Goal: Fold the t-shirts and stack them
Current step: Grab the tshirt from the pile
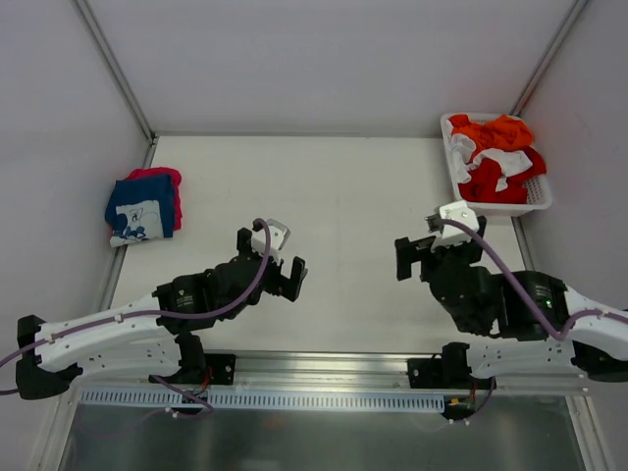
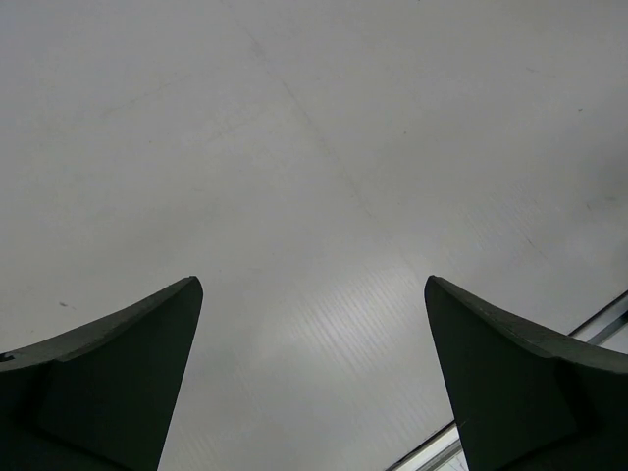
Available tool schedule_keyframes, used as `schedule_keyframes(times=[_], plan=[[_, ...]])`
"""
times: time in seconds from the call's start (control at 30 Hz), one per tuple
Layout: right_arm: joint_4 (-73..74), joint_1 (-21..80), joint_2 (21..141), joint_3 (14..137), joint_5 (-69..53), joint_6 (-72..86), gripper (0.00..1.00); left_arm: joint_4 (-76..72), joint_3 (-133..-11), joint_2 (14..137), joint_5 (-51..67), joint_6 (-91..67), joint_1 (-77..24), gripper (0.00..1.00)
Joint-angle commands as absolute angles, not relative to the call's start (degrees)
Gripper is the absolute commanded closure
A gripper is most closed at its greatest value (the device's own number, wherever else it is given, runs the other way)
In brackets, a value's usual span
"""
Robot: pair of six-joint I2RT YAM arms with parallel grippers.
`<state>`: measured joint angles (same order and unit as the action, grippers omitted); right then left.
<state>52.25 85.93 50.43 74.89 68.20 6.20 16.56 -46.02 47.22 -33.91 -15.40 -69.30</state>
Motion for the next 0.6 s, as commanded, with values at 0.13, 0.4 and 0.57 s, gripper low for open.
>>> schedule_keyframes(times=[0.13,0.4,0.57], plan=[[38.52,83.60,44.04,67.34,80.16,-11.57,0.00,15.38,-45.44,47.64,-35.59,-15.12,-69.17,0.01],[29.44,32.22,46.36,68.63,33.55,-14.95,0.01,14.86,-43.60,45.62,-37.70,-21.26,-68.21,0.01],[30.85,8.28,67.64,78.89,9.17,-8.36,0.10,13.10,-42.72,43.25,-27.00,-23.28,-60.48,0.01]])
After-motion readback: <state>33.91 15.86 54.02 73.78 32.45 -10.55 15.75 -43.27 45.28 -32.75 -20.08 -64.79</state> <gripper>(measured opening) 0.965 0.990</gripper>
